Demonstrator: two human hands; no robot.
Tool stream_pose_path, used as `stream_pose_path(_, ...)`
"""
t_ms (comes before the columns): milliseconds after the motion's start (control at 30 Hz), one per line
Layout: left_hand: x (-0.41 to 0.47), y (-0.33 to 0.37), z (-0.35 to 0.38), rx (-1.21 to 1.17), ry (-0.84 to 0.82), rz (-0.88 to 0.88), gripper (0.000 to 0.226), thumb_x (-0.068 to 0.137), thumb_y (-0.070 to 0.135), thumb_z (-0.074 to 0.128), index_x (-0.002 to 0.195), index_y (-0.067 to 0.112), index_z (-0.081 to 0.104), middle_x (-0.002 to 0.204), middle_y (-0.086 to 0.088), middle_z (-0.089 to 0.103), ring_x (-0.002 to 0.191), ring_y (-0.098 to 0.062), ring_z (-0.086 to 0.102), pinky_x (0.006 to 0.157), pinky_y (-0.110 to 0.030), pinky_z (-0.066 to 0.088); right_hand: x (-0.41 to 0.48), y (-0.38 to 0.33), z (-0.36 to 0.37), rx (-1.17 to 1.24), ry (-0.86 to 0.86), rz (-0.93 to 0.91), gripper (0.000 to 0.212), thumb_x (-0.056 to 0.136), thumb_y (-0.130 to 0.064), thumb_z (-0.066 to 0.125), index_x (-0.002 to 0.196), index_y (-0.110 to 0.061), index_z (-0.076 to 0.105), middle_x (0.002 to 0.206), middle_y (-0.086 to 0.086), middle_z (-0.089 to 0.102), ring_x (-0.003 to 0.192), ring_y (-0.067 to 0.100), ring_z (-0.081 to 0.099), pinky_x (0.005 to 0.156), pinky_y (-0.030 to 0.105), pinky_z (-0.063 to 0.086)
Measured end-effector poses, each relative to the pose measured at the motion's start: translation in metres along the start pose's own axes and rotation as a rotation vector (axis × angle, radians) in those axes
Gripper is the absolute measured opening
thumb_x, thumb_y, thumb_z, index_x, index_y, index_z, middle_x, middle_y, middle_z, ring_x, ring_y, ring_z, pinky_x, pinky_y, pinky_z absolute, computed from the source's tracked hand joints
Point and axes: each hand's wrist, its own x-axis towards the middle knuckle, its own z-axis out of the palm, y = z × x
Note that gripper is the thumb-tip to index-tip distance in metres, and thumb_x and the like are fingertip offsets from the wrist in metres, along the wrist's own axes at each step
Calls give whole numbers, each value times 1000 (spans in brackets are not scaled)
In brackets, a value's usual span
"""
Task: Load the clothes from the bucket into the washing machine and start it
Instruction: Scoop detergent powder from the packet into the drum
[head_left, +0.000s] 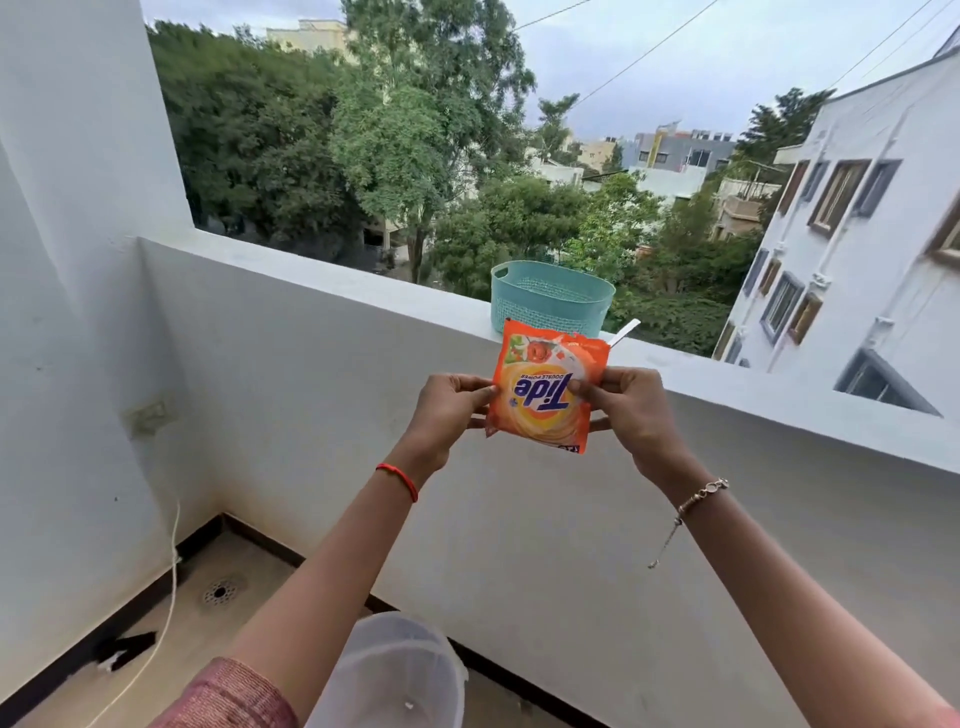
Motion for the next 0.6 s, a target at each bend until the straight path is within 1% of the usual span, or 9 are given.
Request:
stream_pose_path(100,48,11,2,31,1,45,16,92,11,56,98,2,67,79,-5,67,65,-12,64,49,-14,52,43,-1,-4,-1,26,-28,11,84,-8,65,90,0,68,82,11,70,54,7,68,45,25,56)
stream_pose_path(167,84,21,3,28,-10,107,16,90,7,57,99,-3,67,77,-7,67,63,-13,63,52,-16,53,75,-3,-6,4,35,-56,7,83,-8,66,87,-3,69,78,10,71,55,9,69,45,26,56)
stream_pose_path(233,121,29,5,37,-12,167,16,87,4,60,98,-5,68,73,-7,66,60,-13,61,54,-18,52,108,-2,-9,24,66,-73,3,83,-7,66,83,-6,69,69,1,73,54,9,68,44,26,56)
stream_pose_path(300,156,40,7,52,2,217,13,85,3,63,94,-3,69,69,-6,65,59,-13,58,55,-18,48,140,-4,-11,32,95,-88,3,83,-6,66,82,-7,69,61,-7,72,53,7,67,45,26,56)
stream_pose_path(367,189,50,11,55,-2,247,12,84,3,64,92,-3,70,66,-5,63,58,-11,56,51,-14,44,173,-8,-16,16,110,-102,3,82,-6,66,83,-7,69,63,-7,72,52,7,67,44,24,55)
stream_pose_path(433,218,62,14,73,-14,280,11,83,2,65,91,-3,70,62,-3,62,55,-8,54,46,-10,42,201,-13,-21,-4,128,-129,3,82,-6,67,84,-7,68,69,0,72,52,7,67,43,23,55)
stream_pose_path(533,263,76,20,124,-29,324,13,81,1,66,93,-3,71,60,-2,61,48,-3,52,43,-10,39,240,-14,-27,-40,150,-160,5,82,-7,66,86,-4,68,63,-6,71,51,6,66,44,24,56)
stream_pose_path(600,287,78,24,169,-29,333,12,81,2,67,91,-2,71,60,-3,61,42,2,52,43,-11,40,261,-10,-31,-82,160,-147,11,82,-7,66,90,1,68,68,-2,71,51,6,66,46,27,57)
